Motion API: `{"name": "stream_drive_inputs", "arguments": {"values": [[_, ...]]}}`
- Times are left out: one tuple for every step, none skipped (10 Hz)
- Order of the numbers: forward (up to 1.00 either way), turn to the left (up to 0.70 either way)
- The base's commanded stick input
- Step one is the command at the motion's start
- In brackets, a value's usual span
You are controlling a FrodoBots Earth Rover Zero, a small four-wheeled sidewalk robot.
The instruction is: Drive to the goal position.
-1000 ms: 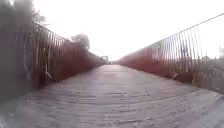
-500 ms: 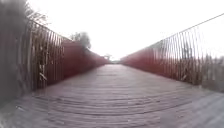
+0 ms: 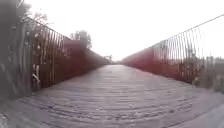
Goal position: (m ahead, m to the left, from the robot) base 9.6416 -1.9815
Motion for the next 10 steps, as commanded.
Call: {"name": "stream_drive_inputs", "arguments": {"values": [[0.7, -0.3], [0.7, -0.17], [0.7, -0.05], [0.7, 0.0], [0.7, 0.0], [0.7, 0.0], [0.7, 0.0], [0.7, 0.0], [0.7, 0.0], [0.7, 0.0]]}}
